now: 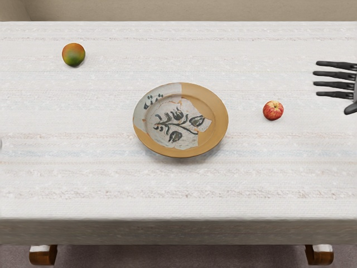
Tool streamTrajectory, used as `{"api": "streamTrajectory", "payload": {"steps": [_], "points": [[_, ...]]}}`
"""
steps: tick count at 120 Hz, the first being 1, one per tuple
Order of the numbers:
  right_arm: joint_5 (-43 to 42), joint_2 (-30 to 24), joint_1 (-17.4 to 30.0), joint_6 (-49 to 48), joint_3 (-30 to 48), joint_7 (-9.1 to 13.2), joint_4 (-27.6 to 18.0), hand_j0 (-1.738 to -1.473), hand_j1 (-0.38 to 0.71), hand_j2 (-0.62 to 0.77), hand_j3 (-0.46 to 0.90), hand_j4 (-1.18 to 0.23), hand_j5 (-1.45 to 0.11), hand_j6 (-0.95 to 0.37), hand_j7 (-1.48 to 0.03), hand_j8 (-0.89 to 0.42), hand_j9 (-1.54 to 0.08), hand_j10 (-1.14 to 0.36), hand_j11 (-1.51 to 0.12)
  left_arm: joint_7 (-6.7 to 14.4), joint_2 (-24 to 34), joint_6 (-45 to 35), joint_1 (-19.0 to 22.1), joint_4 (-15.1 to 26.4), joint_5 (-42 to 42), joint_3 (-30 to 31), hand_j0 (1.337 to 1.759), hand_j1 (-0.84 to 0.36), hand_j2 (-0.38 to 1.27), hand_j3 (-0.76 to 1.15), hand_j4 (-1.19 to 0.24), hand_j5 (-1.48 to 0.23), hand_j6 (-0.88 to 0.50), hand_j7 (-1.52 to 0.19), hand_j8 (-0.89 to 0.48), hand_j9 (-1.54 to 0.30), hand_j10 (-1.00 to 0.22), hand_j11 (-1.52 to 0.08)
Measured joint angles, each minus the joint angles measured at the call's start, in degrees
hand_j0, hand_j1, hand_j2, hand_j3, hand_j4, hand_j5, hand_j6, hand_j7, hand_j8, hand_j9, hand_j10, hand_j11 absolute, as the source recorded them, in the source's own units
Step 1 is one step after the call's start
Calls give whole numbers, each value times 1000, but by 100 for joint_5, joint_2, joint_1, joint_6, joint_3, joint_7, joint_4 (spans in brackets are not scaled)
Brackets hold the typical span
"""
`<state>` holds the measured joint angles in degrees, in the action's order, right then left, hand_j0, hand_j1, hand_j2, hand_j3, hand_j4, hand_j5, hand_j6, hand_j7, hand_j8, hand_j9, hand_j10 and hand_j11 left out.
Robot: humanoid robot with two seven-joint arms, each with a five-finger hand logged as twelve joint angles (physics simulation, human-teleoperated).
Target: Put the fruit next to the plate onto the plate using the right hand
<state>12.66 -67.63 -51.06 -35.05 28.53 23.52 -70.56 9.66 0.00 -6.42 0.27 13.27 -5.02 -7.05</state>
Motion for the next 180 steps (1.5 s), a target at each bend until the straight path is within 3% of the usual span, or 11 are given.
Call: {"api": "streamTrajectory", "payload": {"steps": [24,36,42,52,60,74,87,116,129,146,180], "points": [[-55,131,-65,-1,24,4,-102,-1658,-327,-4,0,-15,-23,-14,-24,-15,-23,-16,-24,0,0,0,0,0,0,0,1658,339,2,0,-8,-11,-8,-11,-8,-11,-8,-11],[-925,200,-457,-1,39,12,-734,-1658,-312,-6,0,-28,-40,-27,-41,-28,-40,-29,-40,0,0,0,0,0,0,0,1658,339,2,0,-8,-11,-8,-11,-8,-11,-8,-11],[-1530,233,-640,86,41,165,-1198,-1658,-298,-8,0,-41,-55,-40,-56,-41,-55,-42,-55,0,0,0,0,0,0,0,1658,339,2,0,-8,-11,-8,-11,-8,-11,-8,-11],[-2378,292,-848,956,44,637,-1838,-1658,-278,-12,0,-59,-78,-59,-78,-60,-78,-60,-78,0,0,0,0,0,0,1,1658,339,2,0,-8,-11,-9,-11,-8,-11,-8,-11],[-3005,455,-933,2040,26,878,-2213,-1658,-267,-13,0,-70,-90,-70,-90,-70,-90,-70,-90,0,0,0,0,-1,0,1,1658,339,2,0,-8,-11,-9,-11,-8,-11,-8,-11],[-4486,1272,-991,3705,-35,1060,-2495,-1658,-253,-15,0,-83,-105,-83,-105,-83,-105,-83,-105,0,0,0,0,0,1,1,1658,339,2,0,-8,-11,-9,-11,-9,-11,-8,-11],[-5489,1663,-972,4725,-570,1117,-2549,-1658,-250,-16,0,-87,-110,-88,-109,-87,-109,-87,-109,0,0,0,0,0,0,1,1658,339,2,0,-8,-11,-9,-11,-8,-11,-8,-11],[-6392,2346,-1157,5743,-1578,1145,-1908,-1658,-288,-8,0,-56,-69,-58,-69,-57,-69,-56,-69,0,0,0,0,0,0,1,1658,339,2,0,-8,-11,-8,-11,-8,-11,-8,-11],[-6449,2752,-1549,5831,-2355,1147,-1406,-1658,-295,-7,0,-50,-61,-52,-61,-51,-61,-50,-61,0,0,0,0,0,1,1,1658,339,2,0,-8,-11,-9,-11,-8,-11,-8,-11],[-6588,3269,-1690,6012,-2706,1148,-655,-1658,-290,-8,0,-54,-67,-56,-66,-55,-66,-54,-66,0,0,0,0,-1,0,1,1658,339,2,0,-8,-11,-9,-11,-8,-11,-8,-11],[-6819,4088,-1285,6623,-2842,1148,259,-1658,-290,-8,0,-53,-66,-55,-65,-54,-66,-53,-66,0,0,0,0,-1,0,1,1658,339,2,0,-8,-11,-8,-11,-8,-11,-8,-11]]}}
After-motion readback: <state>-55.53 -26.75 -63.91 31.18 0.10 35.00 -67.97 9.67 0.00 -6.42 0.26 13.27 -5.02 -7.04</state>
